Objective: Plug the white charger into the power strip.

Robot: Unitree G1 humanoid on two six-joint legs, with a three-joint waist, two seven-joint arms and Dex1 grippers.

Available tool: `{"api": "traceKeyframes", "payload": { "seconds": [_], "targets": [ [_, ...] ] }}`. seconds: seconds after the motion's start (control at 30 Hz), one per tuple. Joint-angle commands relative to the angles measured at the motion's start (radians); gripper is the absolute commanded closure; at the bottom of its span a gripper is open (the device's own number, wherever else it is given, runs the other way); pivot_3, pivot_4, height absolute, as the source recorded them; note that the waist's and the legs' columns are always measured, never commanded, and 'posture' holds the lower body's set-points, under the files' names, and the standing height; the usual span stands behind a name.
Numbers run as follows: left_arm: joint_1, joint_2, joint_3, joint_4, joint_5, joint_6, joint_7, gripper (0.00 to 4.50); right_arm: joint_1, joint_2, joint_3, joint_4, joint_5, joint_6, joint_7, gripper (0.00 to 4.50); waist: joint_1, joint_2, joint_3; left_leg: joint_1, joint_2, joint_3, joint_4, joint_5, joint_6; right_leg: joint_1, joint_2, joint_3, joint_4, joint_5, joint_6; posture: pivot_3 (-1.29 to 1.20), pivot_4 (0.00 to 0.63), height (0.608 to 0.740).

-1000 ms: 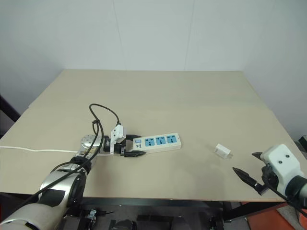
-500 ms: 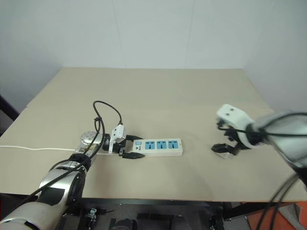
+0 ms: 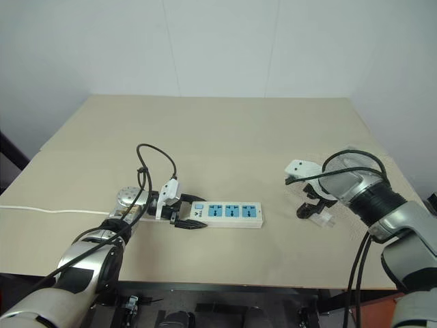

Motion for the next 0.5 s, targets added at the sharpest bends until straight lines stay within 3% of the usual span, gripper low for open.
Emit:
{"api": "traceKeyframes", "payload": {
  "seconds": [0.03, 0.47, 0.5],
  "targets": [
    [0.021, -0.015, -0.021, 0.003, 0.014, 0.010, -0.013, 1.21, -0.008, -0.008, -0.008, -0.011, -0.036, 0.011, 0.033, 0.00, 0.000, 0.000, 0.000, 0.000, 0.000, 0.000, 0.000, 0.000, 0.000, 0.000, 0.000, 0.000, 0.000, 0.000, 0.000, 0.00, 0.150, 0.740],
    [0.026, -0.003, -0.030, 0.007, 0.030, 0.009, 0.005, 1.21, 0.018, 0.021, -0.027, 0.042, -0.083, 0.047, 0.046, 0.00, -0.001, 0.000, 0.000, 0.000, 0.000, 0.000, 0.001, 0.000, 0.000, 0.000, 0.000, 0.000, 0.001, 0.000, 0.000, 0.00, 0.150, 0.740],
    [0.027, -0.003, -0.031, 0.007, 0.031, 0.008, 0.006, 1.21, 0.020, 0.019, -0.025, 0.046, -0.088, 0.045, 0.046, 0.18, -0.001, 0.000, 0.000, 0.000, 0.000, 0.000, 0.001, 0.000, 0.000, 0.000, 0.000, 0.000, 0.001, 0.000, 0.000, 0.00, 0.150, 0.740]
  ]
}}
